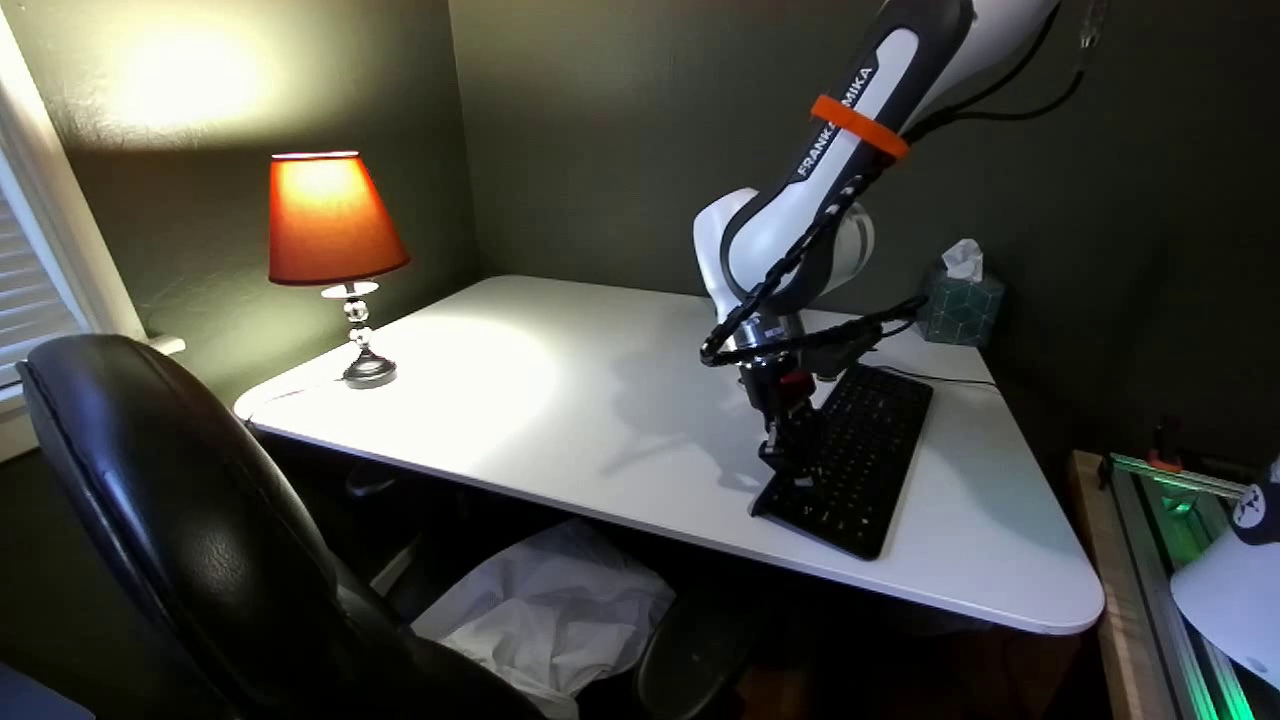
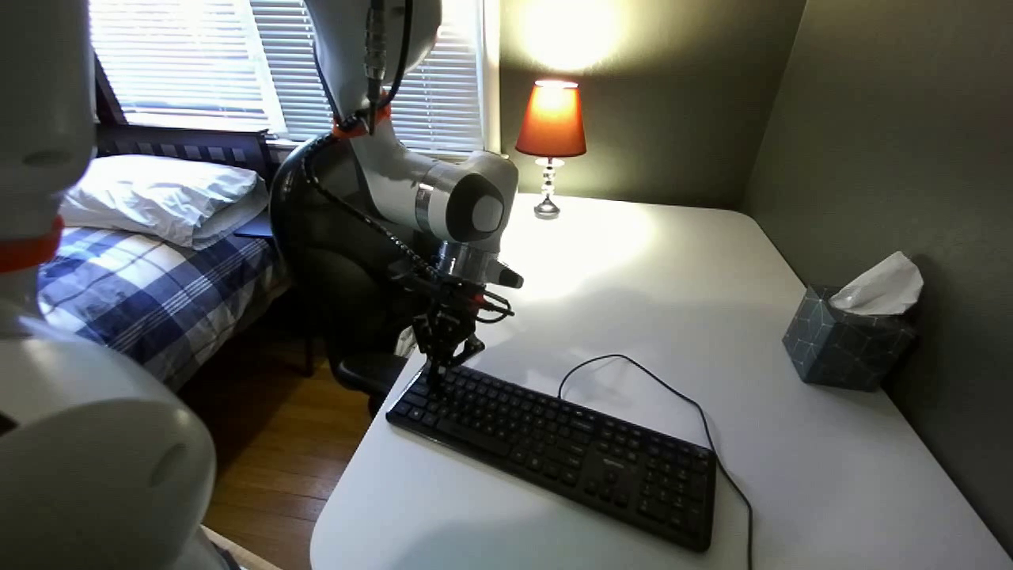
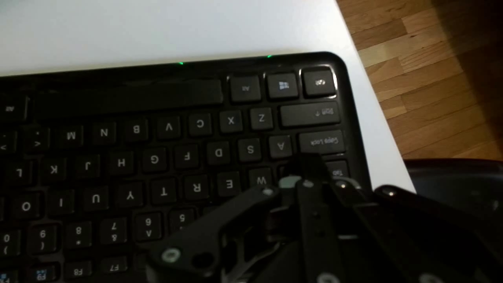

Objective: Press one key on the black keyboard.

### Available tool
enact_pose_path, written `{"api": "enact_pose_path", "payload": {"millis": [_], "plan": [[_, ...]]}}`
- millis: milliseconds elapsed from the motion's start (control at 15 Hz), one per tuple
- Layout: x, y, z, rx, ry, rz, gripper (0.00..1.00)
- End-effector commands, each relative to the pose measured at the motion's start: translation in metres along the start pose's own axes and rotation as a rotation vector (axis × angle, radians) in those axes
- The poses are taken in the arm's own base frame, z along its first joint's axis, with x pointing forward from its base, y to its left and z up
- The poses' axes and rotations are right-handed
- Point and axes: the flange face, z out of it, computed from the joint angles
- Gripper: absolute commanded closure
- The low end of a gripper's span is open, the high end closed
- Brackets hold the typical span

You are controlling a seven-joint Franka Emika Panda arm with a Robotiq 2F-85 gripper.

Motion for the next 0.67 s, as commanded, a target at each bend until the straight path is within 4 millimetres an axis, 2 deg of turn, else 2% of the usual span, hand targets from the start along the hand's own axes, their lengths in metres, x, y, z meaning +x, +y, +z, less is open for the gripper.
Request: {"api": "enact_pose_path", "payload": {"millis": [0, 600], "plan": [[-0.0091, -0.0004, -0.0003, 0.0, 0.0, 0.004, 1.0], [-0.0163, 0.0038, 0.0015, 0.006, -0.013, 0.02, 1.0]]}}
